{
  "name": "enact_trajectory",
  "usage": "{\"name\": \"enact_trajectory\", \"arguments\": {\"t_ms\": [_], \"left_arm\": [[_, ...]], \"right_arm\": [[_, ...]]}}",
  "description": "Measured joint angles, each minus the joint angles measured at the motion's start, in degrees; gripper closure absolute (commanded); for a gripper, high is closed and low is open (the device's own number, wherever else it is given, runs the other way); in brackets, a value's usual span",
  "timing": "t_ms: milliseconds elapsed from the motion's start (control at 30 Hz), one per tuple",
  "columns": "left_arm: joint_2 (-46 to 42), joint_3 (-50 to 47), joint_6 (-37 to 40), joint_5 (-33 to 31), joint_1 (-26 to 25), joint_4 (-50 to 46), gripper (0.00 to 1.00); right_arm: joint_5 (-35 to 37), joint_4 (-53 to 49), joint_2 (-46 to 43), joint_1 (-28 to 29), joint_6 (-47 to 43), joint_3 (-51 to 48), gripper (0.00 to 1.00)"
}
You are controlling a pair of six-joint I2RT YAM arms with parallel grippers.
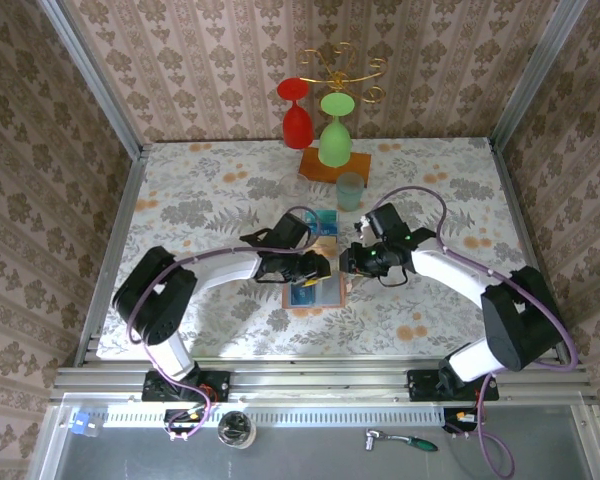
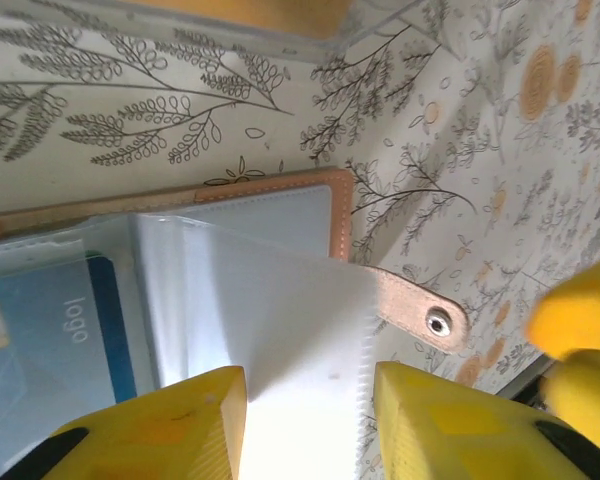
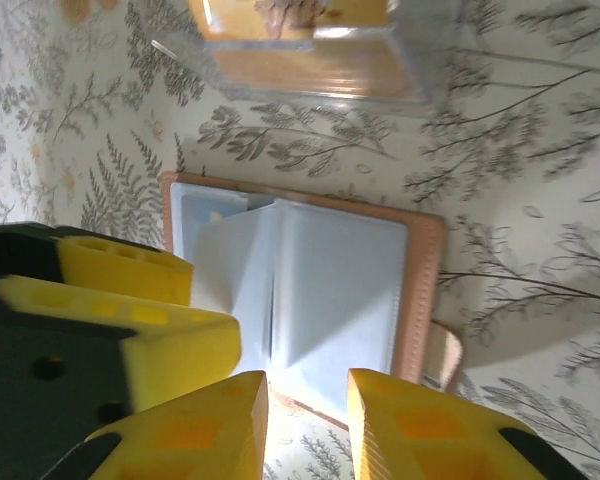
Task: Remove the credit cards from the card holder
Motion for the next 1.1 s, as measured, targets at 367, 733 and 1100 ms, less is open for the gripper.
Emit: {"name": "enact_trajectory", "arguments": {"t_ms": [367,733,1100], "left_arm": [[4.4,0.1,-1.5,1.8,-0.7,3.9,0.58],[4.4,0.7,-1.7,2.7,-0.7,5.0,0.52],[1.0,1.6,-1.2,2.6,0.8,3.7,0.54]], "right_arm": [[1.7,-3.5,-1.9,-1.6,-0.7,-0.1,0.63],[1.6,-4.0,-2.3,-1.6,-0.7,-0.2,0.6],[-0.3,-3.5,-1.1,-1.6,-0.2,-0.1,0.64]]}}
